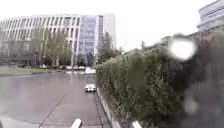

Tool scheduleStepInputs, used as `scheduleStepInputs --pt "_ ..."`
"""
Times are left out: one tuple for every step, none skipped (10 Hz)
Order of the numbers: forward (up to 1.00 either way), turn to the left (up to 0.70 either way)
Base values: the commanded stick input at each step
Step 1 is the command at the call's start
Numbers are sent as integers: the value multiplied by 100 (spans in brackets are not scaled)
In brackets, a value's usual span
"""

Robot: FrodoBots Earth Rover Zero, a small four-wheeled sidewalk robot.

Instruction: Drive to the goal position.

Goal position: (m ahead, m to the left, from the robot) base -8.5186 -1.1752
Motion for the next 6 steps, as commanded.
scheduleStepInputs --pt "0 0" --pt "9 0" --pt "57 0" --pt "69 9" --pt "69 20" --pt "70 30"
